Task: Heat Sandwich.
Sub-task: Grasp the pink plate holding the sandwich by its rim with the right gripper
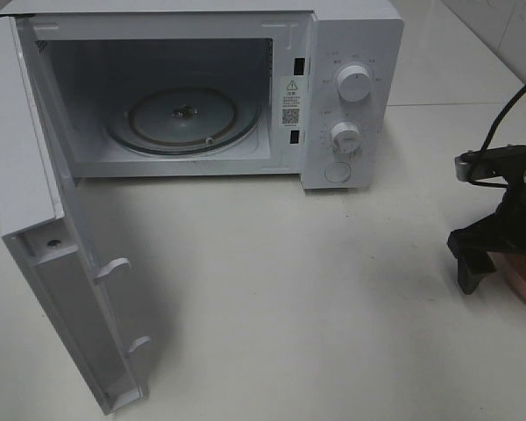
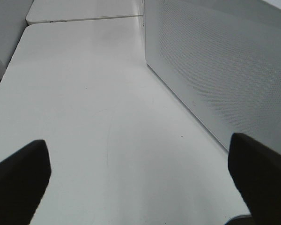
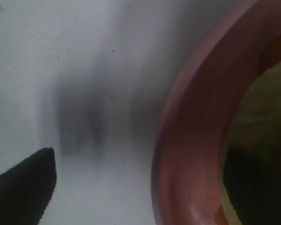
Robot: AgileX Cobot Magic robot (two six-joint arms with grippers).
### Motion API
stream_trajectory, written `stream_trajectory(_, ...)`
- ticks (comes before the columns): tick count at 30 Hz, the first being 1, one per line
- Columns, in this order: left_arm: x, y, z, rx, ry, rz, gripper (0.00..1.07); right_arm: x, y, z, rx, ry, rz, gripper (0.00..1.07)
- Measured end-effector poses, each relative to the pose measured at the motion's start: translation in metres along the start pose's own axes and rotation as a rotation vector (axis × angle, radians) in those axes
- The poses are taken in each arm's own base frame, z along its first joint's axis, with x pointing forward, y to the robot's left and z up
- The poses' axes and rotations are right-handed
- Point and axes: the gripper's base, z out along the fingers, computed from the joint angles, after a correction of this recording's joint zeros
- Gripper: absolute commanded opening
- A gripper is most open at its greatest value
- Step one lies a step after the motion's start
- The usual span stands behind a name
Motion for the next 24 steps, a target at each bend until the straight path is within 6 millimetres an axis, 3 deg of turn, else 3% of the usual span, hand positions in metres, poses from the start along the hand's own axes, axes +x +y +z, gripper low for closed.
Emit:
stream_trajectory(14, 0.0, 0.0, 0.0, 0.0, 0.0, 0.0, 0.98, -0.0015, 0.0006, 0.009, 0.001, 0.013, -0.007, 0.82)
stream_trajectory(16, 0.0, 0.0, 0.0, 0.0, 0.0, 0.0, 0.98, -0.0015, 0.0001, 0.009, 0.006, 0.012, -0.014, 0.7)
stream_trajectory(18, 0.0, 0.0, 0.0, 0.0, 0.0, 0.0, 0.98, -0.0015, -0.0003, 0.009, 0.011, 0.012, -0.019, 0.64)
stream_trajectory(21, 0.0, 0.0, 0.0, 0.0, 0.0, 0.0, 0.98, -0.0013, -0.002, 0.009, 0.029, 0.015, -0.013, 0.4)
stream_trajectory(22, 0.0, 0.0, 0.0, 0.0, 0.0, 0.0, 0.98, -0.0013, -0.002, 0.009, 0.029, 0.015, -0.013, 0.4)
stream_trajectory(24, 0.0, 0.0, 0.0, 0.0, 0.0, 0.0, 0.98, -0.0015, -0.0035, 0.0089, 0.046, 0.013, 0.002, 0.19)
